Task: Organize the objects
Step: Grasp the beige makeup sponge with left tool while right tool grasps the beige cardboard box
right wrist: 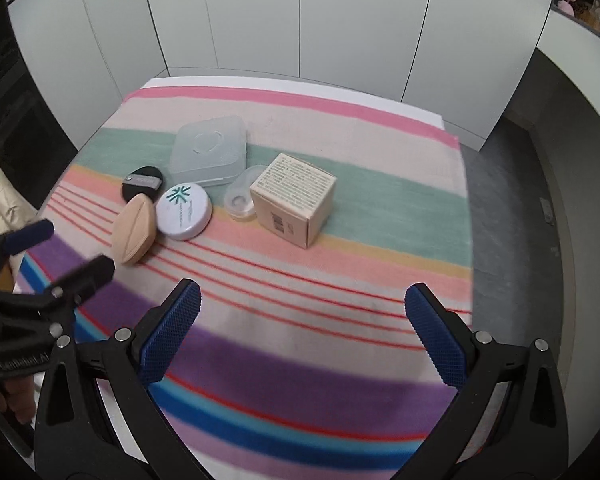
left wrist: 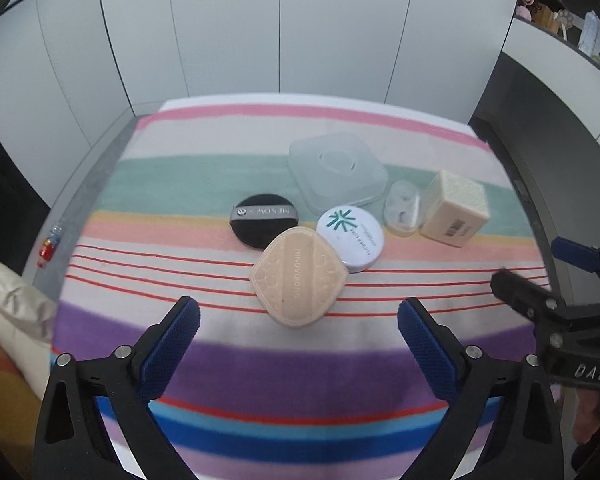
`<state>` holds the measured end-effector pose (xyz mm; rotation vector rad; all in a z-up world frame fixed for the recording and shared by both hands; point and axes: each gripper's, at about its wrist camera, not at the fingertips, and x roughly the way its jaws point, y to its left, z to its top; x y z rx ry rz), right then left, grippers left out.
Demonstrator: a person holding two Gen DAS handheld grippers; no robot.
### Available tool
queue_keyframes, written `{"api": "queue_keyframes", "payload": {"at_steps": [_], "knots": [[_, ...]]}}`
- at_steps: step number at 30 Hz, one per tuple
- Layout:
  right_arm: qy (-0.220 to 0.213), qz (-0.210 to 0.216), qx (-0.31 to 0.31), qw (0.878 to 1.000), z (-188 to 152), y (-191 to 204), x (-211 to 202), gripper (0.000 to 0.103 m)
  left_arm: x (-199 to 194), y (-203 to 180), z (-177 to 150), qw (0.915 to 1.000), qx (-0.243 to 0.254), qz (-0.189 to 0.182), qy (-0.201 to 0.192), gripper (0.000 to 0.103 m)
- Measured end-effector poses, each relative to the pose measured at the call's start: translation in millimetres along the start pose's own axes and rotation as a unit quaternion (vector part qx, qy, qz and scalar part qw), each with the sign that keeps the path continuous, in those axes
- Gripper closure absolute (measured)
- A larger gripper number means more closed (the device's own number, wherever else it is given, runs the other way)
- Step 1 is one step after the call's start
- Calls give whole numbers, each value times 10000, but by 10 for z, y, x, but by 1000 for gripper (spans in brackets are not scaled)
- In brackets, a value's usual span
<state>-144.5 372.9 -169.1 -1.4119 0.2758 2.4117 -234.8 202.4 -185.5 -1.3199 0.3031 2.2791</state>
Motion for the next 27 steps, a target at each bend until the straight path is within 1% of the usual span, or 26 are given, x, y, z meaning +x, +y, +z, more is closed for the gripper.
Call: {"api": "queue_keyframes", "payload": {"at_steps": [4,7,10,12,15,16,18,19,21,22,23,24,27], "knots": [[-68,34,96,9999,100,10,210,0,268,33,1,9999,74,-55,90,8],[-85,61,160,9998,163,18,371,0,426,108,-5,10000,-20,36,60,11],[-128,36,196,9997,207,25,517,0,553,182,4,9996,-191,-157,115,14],[-118,14,237,9996,236,14,617,0,569,163,14,9998,-124,-173,11,18],[-181,-17,290,9994,288,-17,716,0,587,117,52,9995,5,-307,-56,24],[-226,-25,307,9993,305,-23,733,2,583,106,52,9994,32,-325,-82,26],[-295,-33,334,9990,338,-43,745,8,579,73,52,9992,66,-364,-120,36],[-302,-16,353,9989,353,-48,756,9,577,66,50,9993,74,-338,-120,36],[-270,8,382,9989,371,-61,778,22,569,63,42,9993,17,-345,-109,38],[-282,52,402,9988,376,-69,779,25,563,67,39,9993,-18,-366,-104,39],[-300,71,399,9987,380,-69,770,33,547,74,38,9992,-57,-374,-104,40],[-317,53,372,9988,383,-62,759,37,540,81,43,9992,-88,-369,-109,41],[-337,-2,297,9990,372,-45,722,37,489,94,41,9991,-133,-373,-125,41]]}}
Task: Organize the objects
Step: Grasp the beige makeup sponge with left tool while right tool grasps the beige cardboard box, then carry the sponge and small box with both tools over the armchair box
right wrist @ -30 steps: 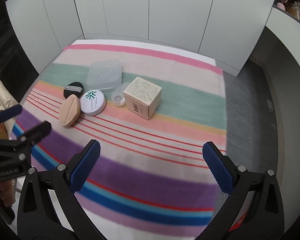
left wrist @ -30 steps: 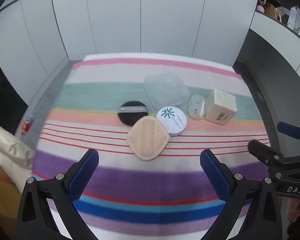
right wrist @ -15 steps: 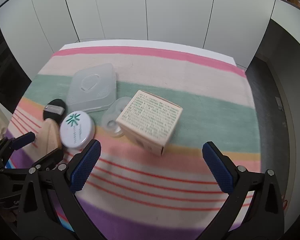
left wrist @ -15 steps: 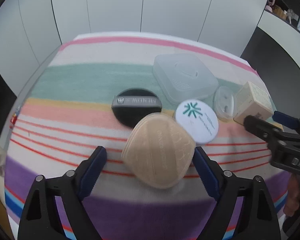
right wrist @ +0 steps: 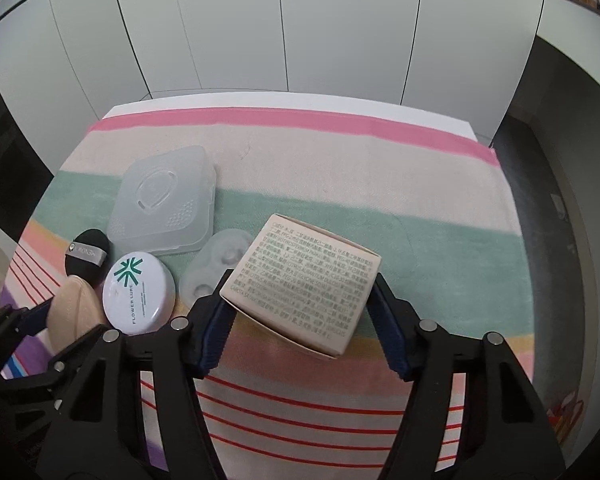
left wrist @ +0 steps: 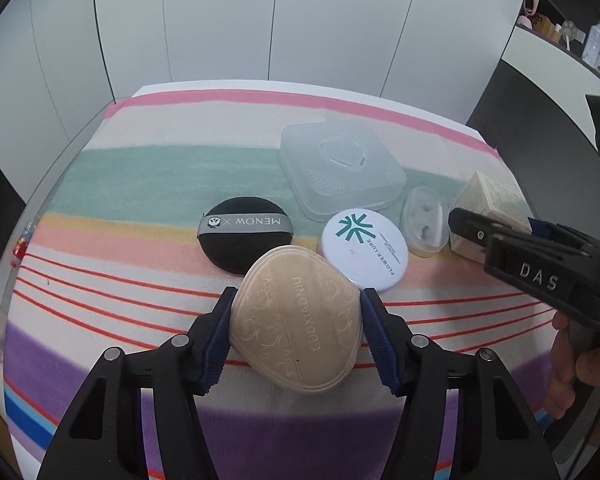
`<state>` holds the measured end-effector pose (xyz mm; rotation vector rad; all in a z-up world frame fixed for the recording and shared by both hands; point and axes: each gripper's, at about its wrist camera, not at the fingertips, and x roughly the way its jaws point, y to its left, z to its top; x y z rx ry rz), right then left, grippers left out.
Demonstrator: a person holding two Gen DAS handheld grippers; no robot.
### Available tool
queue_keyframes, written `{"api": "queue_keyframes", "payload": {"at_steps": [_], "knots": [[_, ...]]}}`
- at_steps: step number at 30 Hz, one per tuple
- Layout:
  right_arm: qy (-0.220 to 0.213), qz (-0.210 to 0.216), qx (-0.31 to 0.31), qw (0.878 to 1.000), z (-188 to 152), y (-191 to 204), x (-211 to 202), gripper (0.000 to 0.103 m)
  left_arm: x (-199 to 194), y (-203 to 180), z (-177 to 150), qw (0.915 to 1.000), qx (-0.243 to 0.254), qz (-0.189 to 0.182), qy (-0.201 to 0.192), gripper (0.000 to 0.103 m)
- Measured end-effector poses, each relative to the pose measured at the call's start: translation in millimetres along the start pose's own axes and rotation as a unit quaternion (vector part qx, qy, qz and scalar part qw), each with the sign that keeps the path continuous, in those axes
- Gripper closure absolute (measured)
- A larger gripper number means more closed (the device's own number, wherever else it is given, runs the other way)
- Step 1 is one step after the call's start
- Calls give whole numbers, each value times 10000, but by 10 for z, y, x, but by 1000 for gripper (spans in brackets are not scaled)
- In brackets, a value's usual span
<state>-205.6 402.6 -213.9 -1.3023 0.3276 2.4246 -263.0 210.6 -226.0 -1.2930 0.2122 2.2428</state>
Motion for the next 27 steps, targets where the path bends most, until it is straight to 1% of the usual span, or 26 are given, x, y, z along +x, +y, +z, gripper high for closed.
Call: {"api": "queue_keyframes", "payload": {"at_steps": [4,11,13,20,27], "knots": [[-50,-10,-28,10000,-22,-8,-119,37,-95,21,17,10000,-81,-11,0,43],[-65,-55,-45,10000,12,-36,-369,37,-399,-35,93,9998,-10,-5,-205,43],[-81,-58,-34,9999,21,-47,-453,37,-444,-104,139,9997,-13,-12,-234,43],[-73,-11,20,10000,62,-47,-834,37,-780,-231,180,9995,2,17,-302,43],[-60,19,-71,10000,18,35,-1233,37,-1139,-266,184,9995,-64,18,-310,43]]}}
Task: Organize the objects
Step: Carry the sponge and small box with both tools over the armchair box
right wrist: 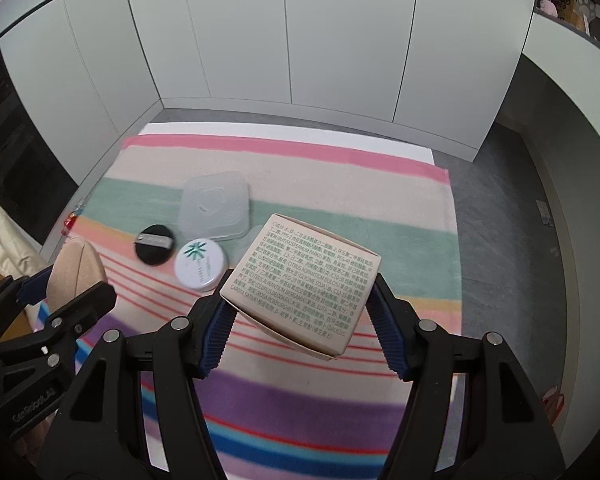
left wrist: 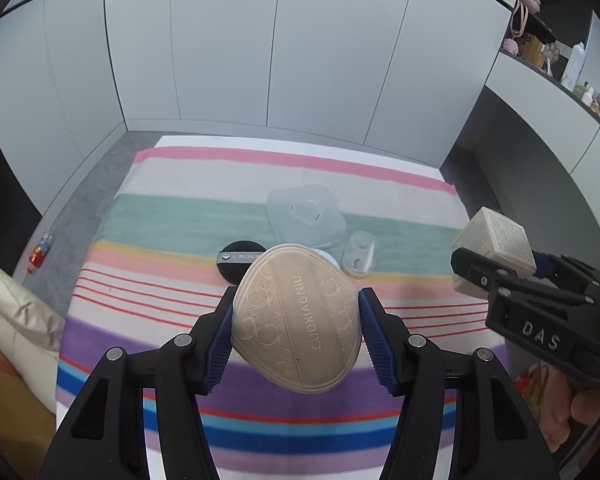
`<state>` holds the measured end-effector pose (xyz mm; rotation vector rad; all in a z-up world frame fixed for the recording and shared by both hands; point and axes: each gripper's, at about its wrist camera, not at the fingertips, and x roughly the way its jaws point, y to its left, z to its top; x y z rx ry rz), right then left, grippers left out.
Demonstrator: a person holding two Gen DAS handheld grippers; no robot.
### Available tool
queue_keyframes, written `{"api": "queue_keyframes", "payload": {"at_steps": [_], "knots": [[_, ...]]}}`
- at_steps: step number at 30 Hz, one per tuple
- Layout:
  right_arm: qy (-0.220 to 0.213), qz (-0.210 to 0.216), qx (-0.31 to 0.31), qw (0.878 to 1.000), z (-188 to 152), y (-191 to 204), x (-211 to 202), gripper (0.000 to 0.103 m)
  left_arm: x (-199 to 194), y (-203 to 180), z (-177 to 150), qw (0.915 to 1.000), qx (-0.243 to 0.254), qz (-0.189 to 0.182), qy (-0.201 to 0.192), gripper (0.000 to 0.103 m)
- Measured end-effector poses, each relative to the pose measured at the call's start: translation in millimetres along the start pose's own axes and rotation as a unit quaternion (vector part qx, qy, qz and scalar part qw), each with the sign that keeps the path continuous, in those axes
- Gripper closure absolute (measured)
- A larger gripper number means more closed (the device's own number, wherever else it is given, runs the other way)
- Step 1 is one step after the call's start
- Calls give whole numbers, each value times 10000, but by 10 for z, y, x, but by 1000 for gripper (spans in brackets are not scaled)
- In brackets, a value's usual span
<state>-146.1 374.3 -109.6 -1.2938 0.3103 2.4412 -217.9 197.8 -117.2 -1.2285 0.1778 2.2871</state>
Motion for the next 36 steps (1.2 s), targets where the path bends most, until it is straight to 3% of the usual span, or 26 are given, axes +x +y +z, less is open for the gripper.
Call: {"api": "queue_keyframes", "payload": {"at_steps": [13,22,29,36], "knots": [[-101,195,-86,9997,-258,195,-773,37,-736,-200,-159,9997,221,54,-100,44],[-303,98,-412,9986,-528,292,-1381,37,-1279,-141,-334,9997,7,34,-247,45],[-389,283,-414,9980,-600,328,-1582,37,-1598,-40,-426,9988,-143,224,-416,45],[-367,593,-468,9965,-557,455,-1508,37,-1785,113,-540,9961,-228,442,-731,45]]}}
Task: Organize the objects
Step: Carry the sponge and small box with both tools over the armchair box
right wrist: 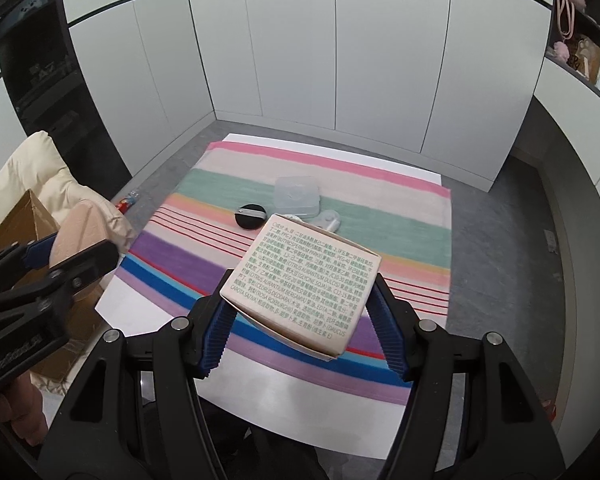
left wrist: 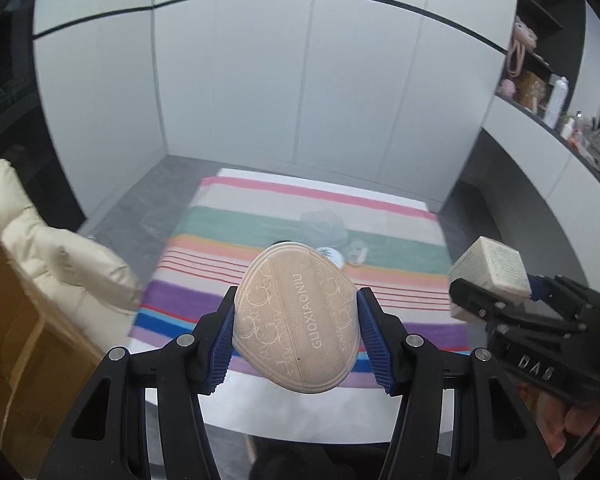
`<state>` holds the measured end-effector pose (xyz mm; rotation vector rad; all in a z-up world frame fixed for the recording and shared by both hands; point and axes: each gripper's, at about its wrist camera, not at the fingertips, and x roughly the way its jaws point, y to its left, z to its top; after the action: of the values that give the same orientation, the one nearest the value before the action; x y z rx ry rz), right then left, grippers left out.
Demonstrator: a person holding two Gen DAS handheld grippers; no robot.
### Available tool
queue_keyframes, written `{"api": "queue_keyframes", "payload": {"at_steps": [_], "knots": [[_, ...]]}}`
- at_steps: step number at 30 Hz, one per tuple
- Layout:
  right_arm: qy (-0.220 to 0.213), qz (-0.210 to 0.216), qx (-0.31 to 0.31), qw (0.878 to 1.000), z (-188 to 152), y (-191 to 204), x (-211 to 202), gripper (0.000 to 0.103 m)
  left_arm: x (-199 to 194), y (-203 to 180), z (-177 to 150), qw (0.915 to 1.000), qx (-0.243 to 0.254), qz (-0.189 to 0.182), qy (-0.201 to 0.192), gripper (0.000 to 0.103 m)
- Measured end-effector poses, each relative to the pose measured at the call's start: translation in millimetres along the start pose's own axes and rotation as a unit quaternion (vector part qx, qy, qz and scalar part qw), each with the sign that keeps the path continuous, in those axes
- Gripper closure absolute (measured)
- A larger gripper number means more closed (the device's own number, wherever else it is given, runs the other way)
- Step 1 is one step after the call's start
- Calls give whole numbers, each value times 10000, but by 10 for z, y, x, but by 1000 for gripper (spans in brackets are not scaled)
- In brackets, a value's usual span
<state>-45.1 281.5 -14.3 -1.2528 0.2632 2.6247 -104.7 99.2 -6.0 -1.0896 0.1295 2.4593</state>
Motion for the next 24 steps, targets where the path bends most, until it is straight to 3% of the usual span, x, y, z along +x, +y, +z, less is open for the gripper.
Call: {"api": "queue_keyframes", "payload": {"at_steps": [3,8,11,16,24], "knots": [[-50,48,35,10000,30,58,33,37,-46,121,-63,9999,-88,-13,-67,45],[-226,-139,-756,9968,114,388,92,37,-65,383,-126,9989,-471,15,-84,45],[-194,257,-663,9973,185,508,110,37,-98,545,-171,9975,-608,254,-243,45],[-202,612,-1029,9926,240,803,120,37,-78,875,-262,9947,-943,329,-236,45],[-285,690,-1609,9841,232,1190,113,37,-71,1253,-408,9894,-1263,710,-137,45]]}}
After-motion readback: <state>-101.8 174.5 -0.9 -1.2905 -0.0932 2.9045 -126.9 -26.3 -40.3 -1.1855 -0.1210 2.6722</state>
